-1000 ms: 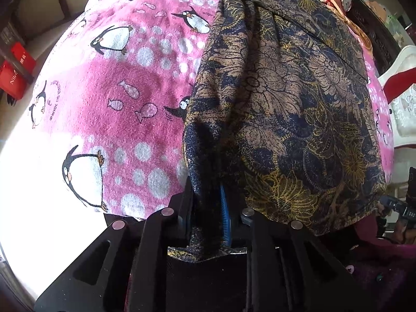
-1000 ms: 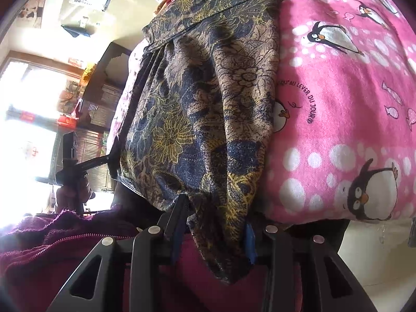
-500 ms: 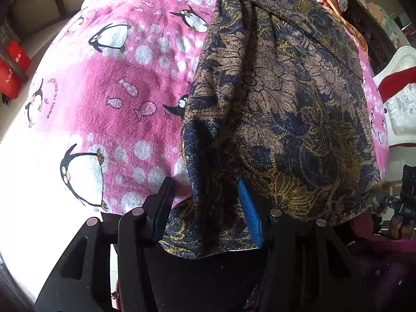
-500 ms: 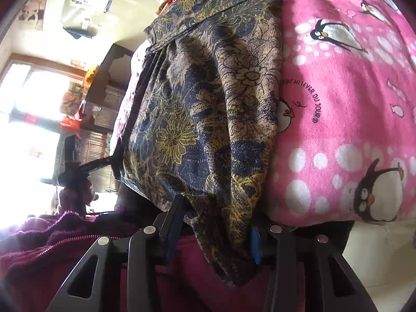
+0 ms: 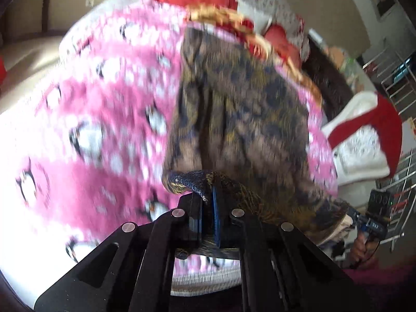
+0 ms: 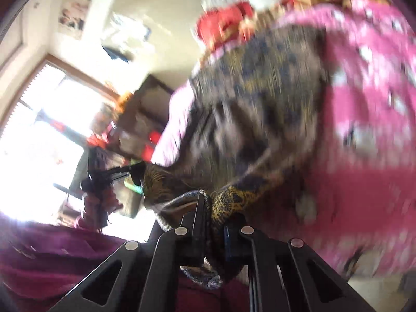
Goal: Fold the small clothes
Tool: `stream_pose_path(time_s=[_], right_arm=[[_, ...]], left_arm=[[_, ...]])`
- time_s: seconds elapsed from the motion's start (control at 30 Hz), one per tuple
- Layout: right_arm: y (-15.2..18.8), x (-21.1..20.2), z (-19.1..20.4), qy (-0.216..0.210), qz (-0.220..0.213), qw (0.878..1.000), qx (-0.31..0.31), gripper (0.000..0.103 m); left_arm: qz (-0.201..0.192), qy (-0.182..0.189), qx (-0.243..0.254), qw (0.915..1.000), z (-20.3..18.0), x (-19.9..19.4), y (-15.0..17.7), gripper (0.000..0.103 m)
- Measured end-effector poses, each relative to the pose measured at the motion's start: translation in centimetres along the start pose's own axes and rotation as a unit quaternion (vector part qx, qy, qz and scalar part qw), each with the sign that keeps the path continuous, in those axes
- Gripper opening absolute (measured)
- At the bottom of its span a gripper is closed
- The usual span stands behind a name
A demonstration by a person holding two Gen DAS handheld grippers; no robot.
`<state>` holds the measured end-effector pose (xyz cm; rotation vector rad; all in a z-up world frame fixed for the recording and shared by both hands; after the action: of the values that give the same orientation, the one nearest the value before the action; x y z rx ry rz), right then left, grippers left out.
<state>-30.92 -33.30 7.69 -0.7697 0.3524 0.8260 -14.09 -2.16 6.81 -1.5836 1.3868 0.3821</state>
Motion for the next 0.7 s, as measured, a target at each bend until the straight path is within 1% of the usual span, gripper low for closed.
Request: stream_pose_path(time_s=[0.13, 0.23, 0.3, 0.37, 0.47, 0.63, 0.7], right_arm=[[-4.6, -0.9, -0.7, 0.014, -0.057, 0.998, -0.01, 0.009], [-8.5, -0.6, -1.7, 0.036, -0.085, 0.995, -0.027, 0.009], [-11.2, 0.1, -2.4, 0.045, -0.099, 0.994, -0.026, 0.009], [-13.8, 0.6, -3.4, 0.053, -0.115, 0.992, -0.027, 0.009], [-17.8, 1.9, -5.2, 0.067, -0.125, 0.99, -0.018, 0.009], [-22.9, 4.4, -8.6, 0.095, -0.122, 0.988, -0.005, 0.009], [-24.5, 5.6, -10.5, 0.107, -0.116, 0.987, 0.007, 0.009]], left_arm=[[-0.05, 0.016, 0.006, 0.9986, -1.2, -0.8, -5.1, 0.005], [-0.079, 0.015, 0.03, 0.9963, -2.8, 0.0, -9.3, 0.005], [-0.093, 0.012, 0.041, 0.9948, -3.5, 1.0, -11.9, 0.005], [-0.095, 0.008, 0.042, 0.9945, -3.7, 2.5, -14.3, 0.005], [-0.094, -0.002, 0.038, 0.9949, -3.9, 5.4, -17.4, 0.005], [-0.082, -0.024, 0.03, 0.9959, -3.5, 10.6, -21.7, 0.005], [-0.072, -0.03, 0.023, 0.9967, -3.2, 12.3, -22.7, 0.005]])
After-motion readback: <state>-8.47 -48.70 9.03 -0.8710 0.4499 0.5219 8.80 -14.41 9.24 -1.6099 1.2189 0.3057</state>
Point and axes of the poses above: each gripper's, at about its wrist camera, not at the fingertips, and x roughly the way its jaws point, z to its left, y to its underside, the point moved 7 cm from there along x, roughly the way its jaws point, and after that the axes turned 1 degree about -x, right-handed, at the moved point
